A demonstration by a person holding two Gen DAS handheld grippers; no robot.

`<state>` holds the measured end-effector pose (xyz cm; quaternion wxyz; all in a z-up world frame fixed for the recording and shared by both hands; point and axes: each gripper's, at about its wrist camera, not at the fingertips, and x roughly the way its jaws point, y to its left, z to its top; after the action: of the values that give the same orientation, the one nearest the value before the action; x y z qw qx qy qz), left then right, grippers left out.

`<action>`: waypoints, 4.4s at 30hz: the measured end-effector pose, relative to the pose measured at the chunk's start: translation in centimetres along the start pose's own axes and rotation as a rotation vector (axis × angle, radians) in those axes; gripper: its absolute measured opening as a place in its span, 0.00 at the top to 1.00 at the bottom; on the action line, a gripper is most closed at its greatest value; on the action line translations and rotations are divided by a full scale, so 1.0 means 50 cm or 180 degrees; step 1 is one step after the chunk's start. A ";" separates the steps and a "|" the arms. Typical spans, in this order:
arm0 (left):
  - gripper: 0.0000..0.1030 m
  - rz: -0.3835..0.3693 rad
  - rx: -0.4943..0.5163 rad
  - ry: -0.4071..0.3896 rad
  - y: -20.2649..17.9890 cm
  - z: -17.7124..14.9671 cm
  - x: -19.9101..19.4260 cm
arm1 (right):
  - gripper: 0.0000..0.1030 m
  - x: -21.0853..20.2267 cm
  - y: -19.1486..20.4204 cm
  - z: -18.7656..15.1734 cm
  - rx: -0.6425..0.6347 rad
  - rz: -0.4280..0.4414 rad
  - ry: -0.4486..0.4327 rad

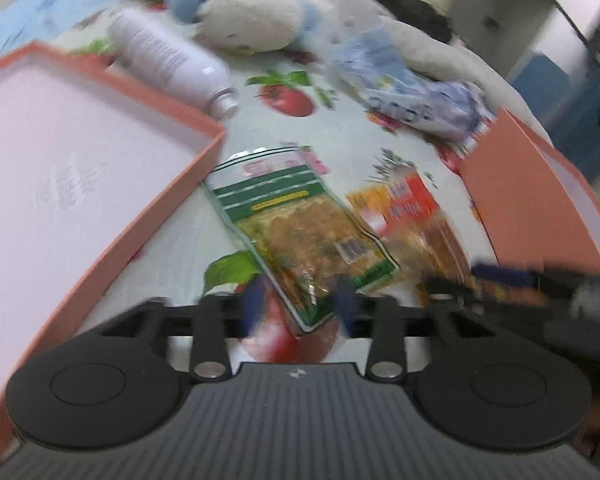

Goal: Organize snacks
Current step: 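Grasp the green-labelled pickle pack with the left tool while the right tool grasps the meat-strip pack, then carry both packs over the orange box with both tools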

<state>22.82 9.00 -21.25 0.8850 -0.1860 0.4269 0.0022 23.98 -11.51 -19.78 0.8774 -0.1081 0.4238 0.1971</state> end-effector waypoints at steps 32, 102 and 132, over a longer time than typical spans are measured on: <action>0.54 0.0032 0.0750 -0.0214 -0.061 0.015 0.087 | 0.22 0.123 -0.072 0.047 0.0651 -0.0733 -0.0301; 0.78 -0.0774 0.0777 -0.0529 -0.367 -0.061 -0.416 | 0.91 -0.550 -0.143 -0.069 0.1141 -0.0434 -0.1203; 0.78 -0.0905 0.1461 0.0200 -0.685 0.118 0.024 | 0.88 -0.306 -0.465 -0.015 0.1598 -0.0723 -0.0628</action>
<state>33.61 -21.10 -7.64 0.8817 -0.0385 0.4131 -0.2247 25.02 -36.57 -7.65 0.9301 0.0852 0.3572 -0.0038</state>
